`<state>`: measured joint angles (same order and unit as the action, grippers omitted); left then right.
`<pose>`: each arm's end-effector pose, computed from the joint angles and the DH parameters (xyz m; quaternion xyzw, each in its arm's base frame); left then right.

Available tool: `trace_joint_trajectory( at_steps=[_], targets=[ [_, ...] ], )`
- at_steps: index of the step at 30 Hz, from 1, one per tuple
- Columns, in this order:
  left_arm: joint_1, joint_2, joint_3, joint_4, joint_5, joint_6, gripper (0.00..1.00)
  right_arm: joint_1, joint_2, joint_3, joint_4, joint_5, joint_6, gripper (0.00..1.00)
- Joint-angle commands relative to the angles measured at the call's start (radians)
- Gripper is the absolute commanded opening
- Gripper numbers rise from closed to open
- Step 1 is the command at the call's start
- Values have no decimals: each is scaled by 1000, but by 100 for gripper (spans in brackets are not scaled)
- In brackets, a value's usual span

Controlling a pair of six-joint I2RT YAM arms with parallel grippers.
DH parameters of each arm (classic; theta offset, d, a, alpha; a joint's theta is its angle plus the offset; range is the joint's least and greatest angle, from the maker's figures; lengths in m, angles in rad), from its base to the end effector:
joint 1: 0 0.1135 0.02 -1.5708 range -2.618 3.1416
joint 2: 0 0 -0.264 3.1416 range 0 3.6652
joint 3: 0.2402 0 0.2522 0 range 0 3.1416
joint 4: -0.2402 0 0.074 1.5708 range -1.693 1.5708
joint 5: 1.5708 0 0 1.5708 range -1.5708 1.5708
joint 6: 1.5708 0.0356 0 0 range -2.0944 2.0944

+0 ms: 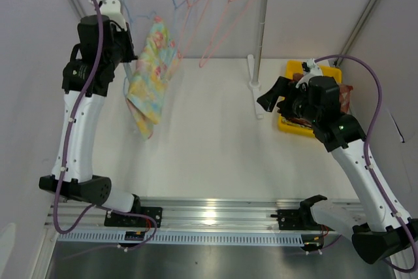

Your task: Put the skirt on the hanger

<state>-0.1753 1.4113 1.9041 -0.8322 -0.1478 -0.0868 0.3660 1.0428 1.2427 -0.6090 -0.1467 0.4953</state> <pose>0.2653 -0.0417 0.5065 -0.0066 0.8152 -0.0155 0.5789 0.1992 0.0819 0.4055 0.0137 0.8346 0.2841 0.4717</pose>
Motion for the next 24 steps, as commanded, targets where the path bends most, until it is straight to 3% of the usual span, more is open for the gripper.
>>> trace_joint_trajectory(
  at_steps=[1,9,24],
  targets=[
    [19,73,196,58,-4,55,0,-16,-15,23,23,-34,-26,90],
    [28,242,348,136,-35,61,0,-32,3,44,5,-68,-35,90],
    [91,298,322,177,-61,5,0,-35,-13,28,-66,-39,-69,90]
  ],
)
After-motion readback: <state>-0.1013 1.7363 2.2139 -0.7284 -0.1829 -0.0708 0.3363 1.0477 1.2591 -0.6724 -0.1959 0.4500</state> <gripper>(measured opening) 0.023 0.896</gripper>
